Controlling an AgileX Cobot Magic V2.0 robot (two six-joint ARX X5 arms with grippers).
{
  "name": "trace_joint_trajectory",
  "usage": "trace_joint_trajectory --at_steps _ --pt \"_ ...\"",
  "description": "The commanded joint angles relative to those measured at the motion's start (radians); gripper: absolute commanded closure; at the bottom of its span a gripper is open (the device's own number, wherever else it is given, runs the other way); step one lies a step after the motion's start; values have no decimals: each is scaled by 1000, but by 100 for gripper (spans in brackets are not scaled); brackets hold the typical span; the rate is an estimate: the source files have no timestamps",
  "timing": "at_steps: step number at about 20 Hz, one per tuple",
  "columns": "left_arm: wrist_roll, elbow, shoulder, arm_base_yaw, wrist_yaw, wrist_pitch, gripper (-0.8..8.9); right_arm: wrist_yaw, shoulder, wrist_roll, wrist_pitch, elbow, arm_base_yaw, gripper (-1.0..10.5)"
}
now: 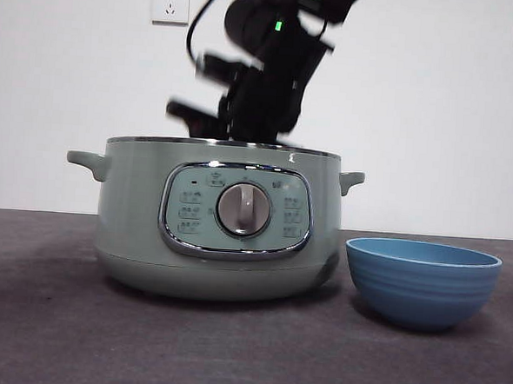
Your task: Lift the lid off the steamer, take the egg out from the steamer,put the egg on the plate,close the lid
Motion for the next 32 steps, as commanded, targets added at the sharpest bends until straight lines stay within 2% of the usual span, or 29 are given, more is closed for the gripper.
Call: trace_joint_trajectory --at_steps 1,3,5,8,11,13,14,16,19,22,27,32 --pt "8 8 -11 2 2 50 822 3 -132 -13 -5 -3 3 962" --pt "8 8 -10 2 2 54 822 6 -267 -26 -71 -3 0 962" --pt "8 7 -11 2 2 53 822 69 -409 -97 -175 -3 -10 962" --pt "8 7 -11 2 2 53 822 80 -563 -129 -331 -3 -114 962" --pt "6 8 -11 2 2 53 822 47 -623 -167 -441 -26 -251 962" --pt "0 7 -11 2 2 53 822 -42 -656 -170 -437 -92 -325 962" --pt "0 7 -11 2 2 53 822 -75 -671 -171 -422 -136 -358 962" --pt "0 8 -11 2 2 53 822 -84 -691 -186 -386 -243 -398 962" --pt "-1 7 -10 2 2 53 822 -119 -694 -184 -288 -411 -400 962" --pt "-5 7 -10 2 2 51 822 -180 -694 -140 -121 -577 -392 962" --pt "-5 7 -10 2 3 47 822 -182 -688 -95 76 -771 -377 962" --pt "-5 7 -10 2 3 46 822 -181 -651 -73 225 -885 -344 962"
